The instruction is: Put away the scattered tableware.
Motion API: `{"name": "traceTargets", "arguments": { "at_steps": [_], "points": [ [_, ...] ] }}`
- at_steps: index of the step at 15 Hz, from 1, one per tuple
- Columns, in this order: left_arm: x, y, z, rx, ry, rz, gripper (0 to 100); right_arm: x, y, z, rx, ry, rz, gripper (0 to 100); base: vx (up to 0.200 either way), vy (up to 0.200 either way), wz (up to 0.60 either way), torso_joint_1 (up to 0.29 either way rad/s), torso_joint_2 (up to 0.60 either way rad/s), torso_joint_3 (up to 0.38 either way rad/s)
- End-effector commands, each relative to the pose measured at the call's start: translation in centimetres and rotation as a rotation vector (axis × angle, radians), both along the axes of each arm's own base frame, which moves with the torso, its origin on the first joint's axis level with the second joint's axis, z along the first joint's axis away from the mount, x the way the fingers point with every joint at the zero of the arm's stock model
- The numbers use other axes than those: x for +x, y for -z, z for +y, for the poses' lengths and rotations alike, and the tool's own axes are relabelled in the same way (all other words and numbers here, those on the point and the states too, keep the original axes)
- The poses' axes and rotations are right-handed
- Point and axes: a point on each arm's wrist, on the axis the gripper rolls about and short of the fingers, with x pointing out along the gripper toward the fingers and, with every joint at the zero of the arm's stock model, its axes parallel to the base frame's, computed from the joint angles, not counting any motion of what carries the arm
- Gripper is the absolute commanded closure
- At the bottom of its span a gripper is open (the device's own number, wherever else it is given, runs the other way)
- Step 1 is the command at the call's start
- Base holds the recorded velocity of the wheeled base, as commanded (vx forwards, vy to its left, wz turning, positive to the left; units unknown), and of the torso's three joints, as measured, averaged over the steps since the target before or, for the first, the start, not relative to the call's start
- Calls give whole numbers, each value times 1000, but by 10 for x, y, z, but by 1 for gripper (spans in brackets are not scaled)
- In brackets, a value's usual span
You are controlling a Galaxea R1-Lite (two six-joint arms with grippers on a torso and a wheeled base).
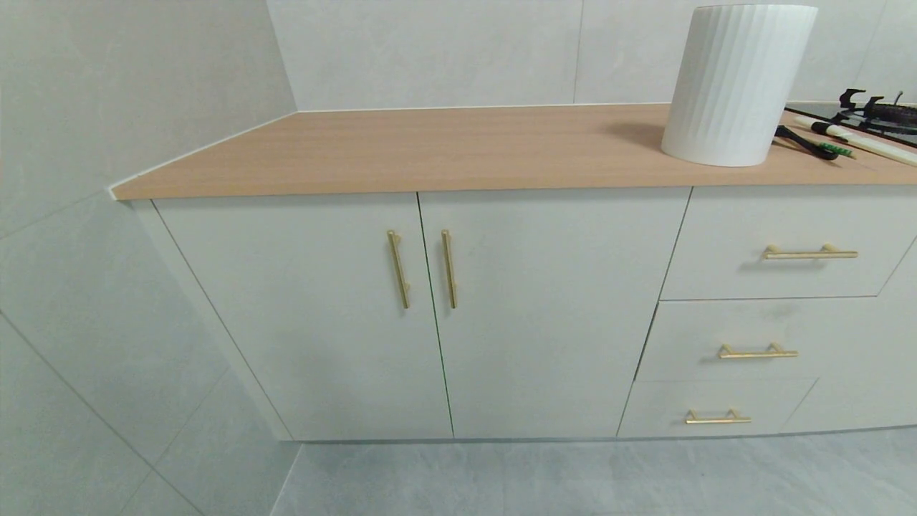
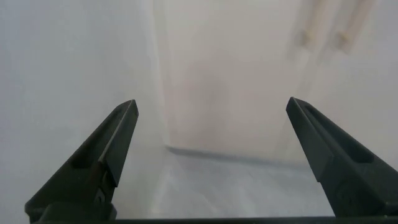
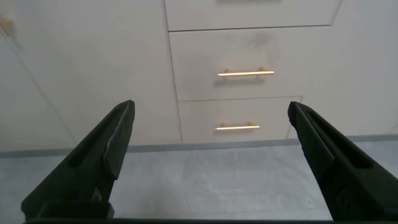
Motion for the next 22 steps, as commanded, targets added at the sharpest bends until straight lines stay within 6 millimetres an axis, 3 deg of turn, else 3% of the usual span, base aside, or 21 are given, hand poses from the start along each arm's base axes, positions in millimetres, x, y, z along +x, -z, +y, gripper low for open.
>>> {"name": "traceTargets", "arguments": {
  "at_steps": [1, 18, 22],
  "points": [
    [1, 6, -1, 26, 56, 41, 0, 0, 1, 0, 0, -3, 10, 0, 0, 0, 0, 0, 0, 0],
    [1, 7, -2, 37, 74, 46, 0, 0, 1, 0, -5, -1, 10, 0, 0, 0, 0, 0, 0, 0],
    [1, 7, -2, 37, 74, 46, 0, 0, 1, 0, -5, -1, 10, 0, 0, -200, 0, 7, 2, 4]
  ]
}}
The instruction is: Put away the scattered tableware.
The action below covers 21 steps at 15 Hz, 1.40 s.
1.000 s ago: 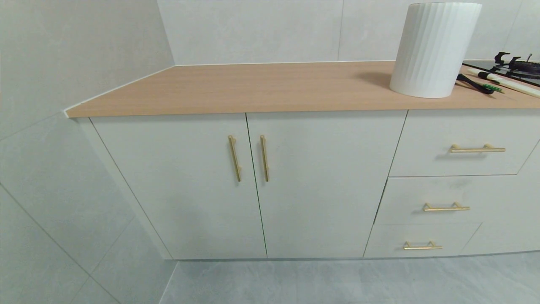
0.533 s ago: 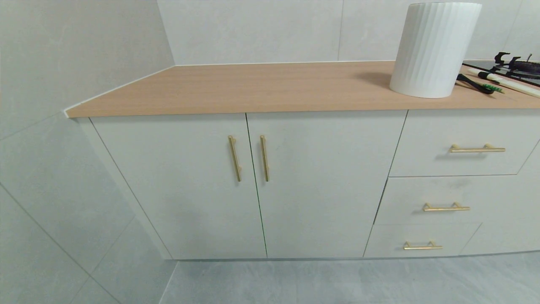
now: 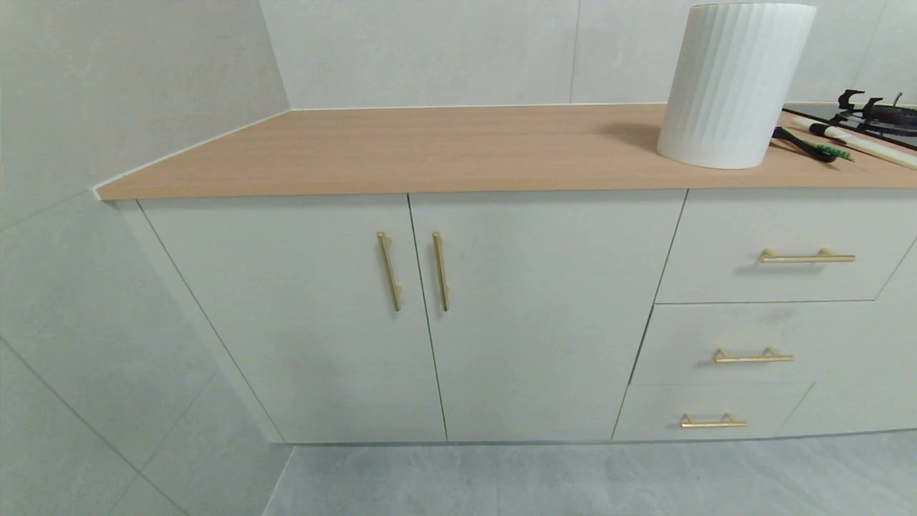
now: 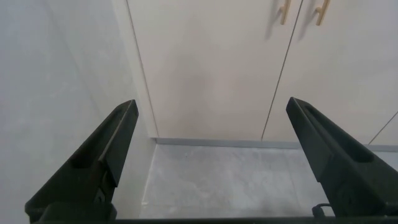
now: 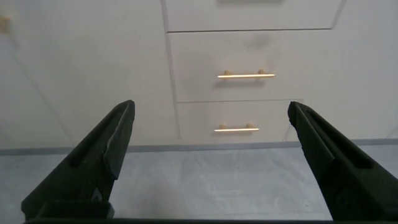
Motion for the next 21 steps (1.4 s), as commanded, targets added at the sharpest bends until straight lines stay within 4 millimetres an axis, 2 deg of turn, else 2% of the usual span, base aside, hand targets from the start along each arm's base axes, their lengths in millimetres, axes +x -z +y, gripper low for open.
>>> {"name": "traceTargets", "arguments": {
  "at_steps": [1, 12, 21],
  "points": [
    [0, 0, 0, 0, -1, 0, 0, 0, 0, 0, 0, 1, 2, 0, 0, -200, 0, 7, 2, 7],
    [0, 0, 0, -3, -1, -1, 0, 0, 0, 0, 2, -1, 2, 0, 0, -200, 0, 4, 2, 3],
    [0, 0, 0, -6, -1, -2, 0, 0, 0, 0, 2, -1, 2, 0, 0, 0, 0, 0, 0, 0]
  ]
}}
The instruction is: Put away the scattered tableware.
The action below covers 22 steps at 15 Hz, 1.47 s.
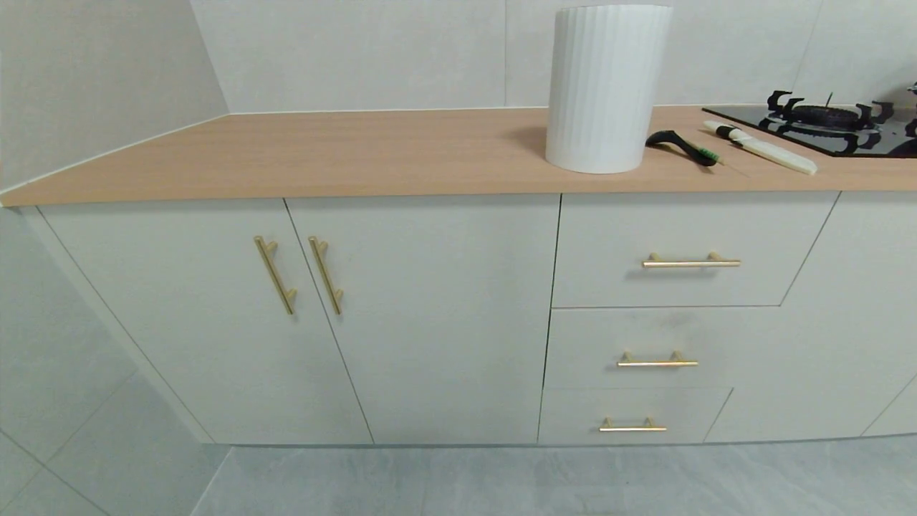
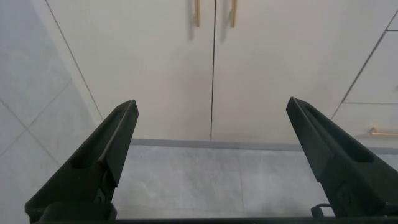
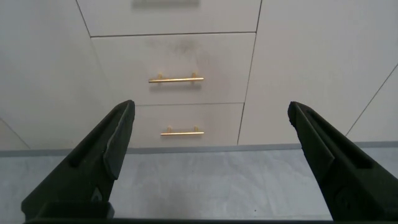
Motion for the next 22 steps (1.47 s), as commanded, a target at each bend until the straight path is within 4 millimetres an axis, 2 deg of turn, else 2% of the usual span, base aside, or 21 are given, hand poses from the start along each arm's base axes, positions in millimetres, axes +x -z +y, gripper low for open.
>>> {"name": "traceTargets", "arguments": {
  "at_steps": [1, 3, 14, 15, 16, 17, 18, 20, 22],
  "points": [
    [0, 0, 0, -1, -1, 0, 0, 0, 0, 0, 1, 1, 1, 0, 200, 0, 0, 2, 2, 2],
    [0, 0, 0, -1, -1, 0, 0, 0, 0, 0, 1, -1, 1, 0, 200, 0, 0, -5, 0, 5],
    [0, 0, 0, -1, -1, 0, 0, 0, -2, 0, -13, -4, -9, 0, 0, 0, 0, 0, 0, 0],
    [0, 0, 0, -1, -1, 0, 0, -5, -21, 1, -2, -44, -68, 0, 0, 0, 0, 0, 0, 0],
    [0, 0, 0, -1, -1, 0, 0, -9, -51, 1, 54, -115, -106, 0, 0, 0, 0, 0, 0, 0],
    [0, 0, 0, -1, -1, 2, 0, -1, -72, 2, 73, -198, -57, 0, 0, 0, 0, 0, 0, 0],
    [0, 0, 0, -1, -1, 0, 0, 10, -80, 2, 74, -248, 7, 0, 0, 0, 0, 0, 0, 0],
    [0, 0, 0, 0, -1, 0, 0, 63, -96, 10, 27, -315, 266, 0, 0, 0, 0, 0, 0, 0],
    [0, 0, 0, -1, -2, 0, 0, 109, -109, 18, 26, -332, 378, 0, 0, 0, 0, 0, 0, 0]
  ]
}}
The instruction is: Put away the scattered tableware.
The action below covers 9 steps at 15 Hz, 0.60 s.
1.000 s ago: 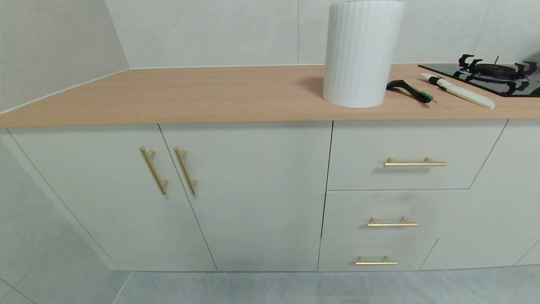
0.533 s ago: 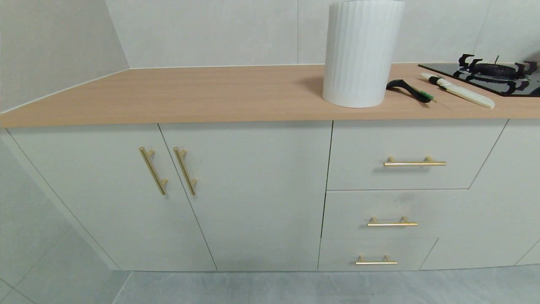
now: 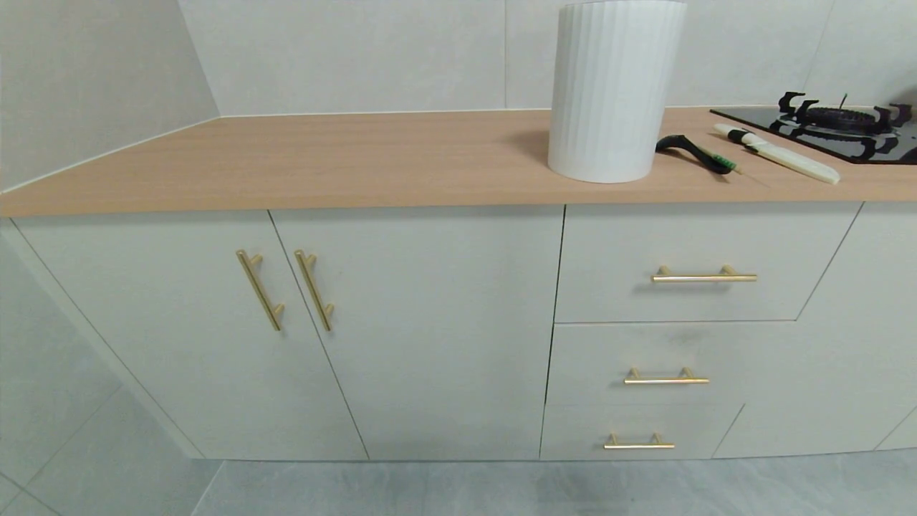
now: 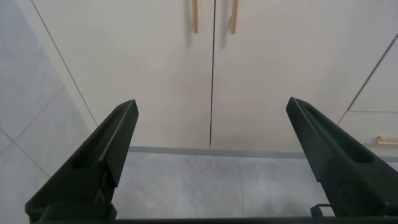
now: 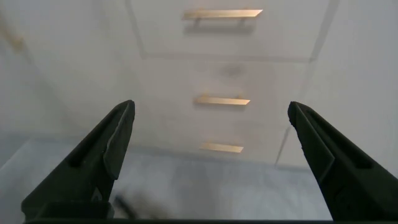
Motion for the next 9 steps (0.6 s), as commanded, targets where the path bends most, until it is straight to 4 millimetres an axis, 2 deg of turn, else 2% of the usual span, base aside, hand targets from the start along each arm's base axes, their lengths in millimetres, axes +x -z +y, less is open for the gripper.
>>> {"name": "traceTargets", "arguments": {
  "at_steps": [1, 3, 5, 7, 9],
  "points": [
    [0, 0, 0, -1, -1, 2, 0, 102, -34, 19, -36, -121, 273, 0, 0, 0, 0, 0, 0, 0],
    [0, 0, 0, -1, -1, 0, 0, 144, -39, 27, -41, -120, 319, 0, 0, 0, 0, 0, 0, 0],
    [0, 0, 0, -1, -2, 0, 0, 174, -39, 32, -48, -115, 369, 0, 0, 0, 0, 0, 0, 0],
    [0, 0, 0, -1, -2, 0, 0, 205, -22, 35, -56, -101, 467, 0, 0, 0, 0, 0, 0, 0],
    [0, 0, 0, -1, -1, 0, 0, 239, 17, 39, -81, -79, 597, 0, 0, 0, 0, 0, 0, 0]
  ]
}}
